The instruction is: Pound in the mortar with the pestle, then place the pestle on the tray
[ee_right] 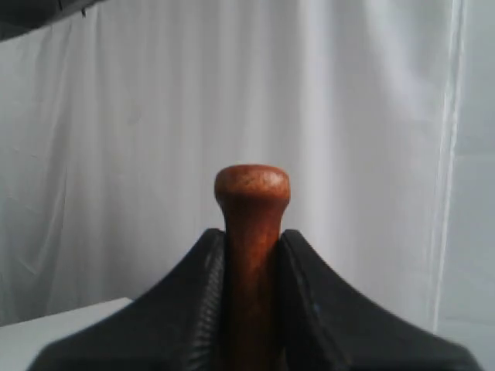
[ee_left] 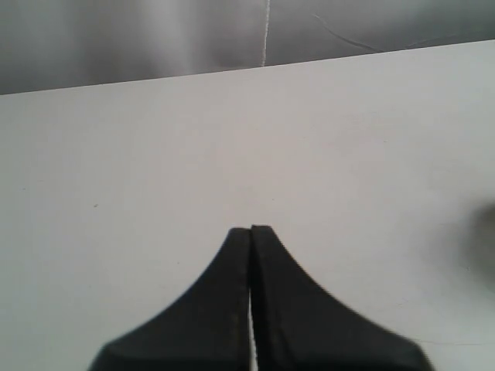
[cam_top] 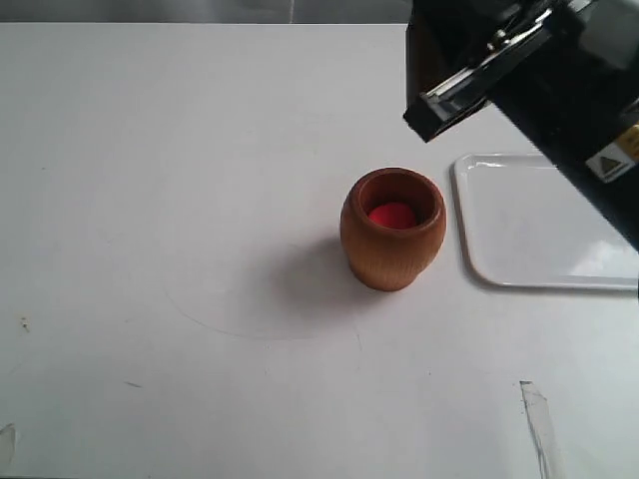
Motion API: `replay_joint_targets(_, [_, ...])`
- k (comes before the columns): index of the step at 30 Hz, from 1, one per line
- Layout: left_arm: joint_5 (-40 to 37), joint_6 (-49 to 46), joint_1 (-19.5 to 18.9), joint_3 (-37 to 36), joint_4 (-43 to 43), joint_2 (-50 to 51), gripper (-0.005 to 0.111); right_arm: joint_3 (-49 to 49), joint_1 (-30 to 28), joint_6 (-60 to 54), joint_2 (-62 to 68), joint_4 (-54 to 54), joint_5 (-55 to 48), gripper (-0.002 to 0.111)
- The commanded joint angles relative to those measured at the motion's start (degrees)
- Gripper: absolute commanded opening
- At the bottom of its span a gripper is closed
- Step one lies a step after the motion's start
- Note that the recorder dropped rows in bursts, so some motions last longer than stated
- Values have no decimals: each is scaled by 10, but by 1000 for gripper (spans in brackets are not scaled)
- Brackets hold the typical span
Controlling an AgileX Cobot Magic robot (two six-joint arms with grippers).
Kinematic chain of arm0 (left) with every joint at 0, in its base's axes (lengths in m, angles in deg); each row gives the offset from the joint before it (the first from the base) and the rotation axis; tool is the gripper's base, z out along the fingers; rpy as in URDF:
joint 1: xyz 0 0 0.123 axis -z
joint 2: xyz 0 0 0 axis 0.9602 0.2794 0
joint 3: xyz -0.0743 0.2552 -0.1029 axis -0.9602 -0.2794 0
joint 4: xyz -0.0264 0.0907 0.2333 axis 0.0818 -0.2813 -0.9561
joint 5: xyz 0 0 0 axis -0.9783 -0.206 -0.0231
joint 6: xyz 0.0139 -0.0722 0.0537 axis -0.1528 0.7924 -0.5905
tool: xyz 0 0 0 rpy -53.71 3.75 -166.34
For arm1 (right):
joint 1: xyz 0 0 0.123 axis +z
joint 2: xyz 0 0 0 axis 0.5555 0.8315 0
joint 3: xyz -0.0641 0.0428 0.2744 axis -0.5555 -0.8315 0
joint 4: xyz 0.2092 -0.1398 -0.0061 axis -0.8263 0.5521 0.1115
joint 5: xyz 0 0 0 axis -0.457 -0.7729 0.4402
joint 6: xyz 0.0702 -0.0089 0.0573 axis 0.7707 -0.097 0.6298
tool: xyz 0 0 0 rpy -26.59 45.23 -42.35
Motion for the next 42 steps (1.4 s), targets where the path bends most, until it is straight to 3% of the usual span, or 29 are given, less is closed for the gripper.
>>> replay_joint_targets(1, [2,5,4,0,4,-1,0,2,3,-11,7,13,1,0])
replay_joint_targets(15, [2,5,4,0,4,-1,0,2,3,8,264,7,1,0])
replay_joint_targets(20, [2,5,4,0,4,-1,0,2,3,-6,221,-5,1,0])
replay_joint_targets(32, [2,5,4,0,4,-1,0,2,3,-48,-98,-5,1,0])
replay_joint_targets(37, [2,5,4,0,4,-1,0,2,3,-75,-98,-5,-61,0])
replay_joint_targets(42, [2,5,4,0,4,-1,0,2,3,-73,-5,-5,-44,0])
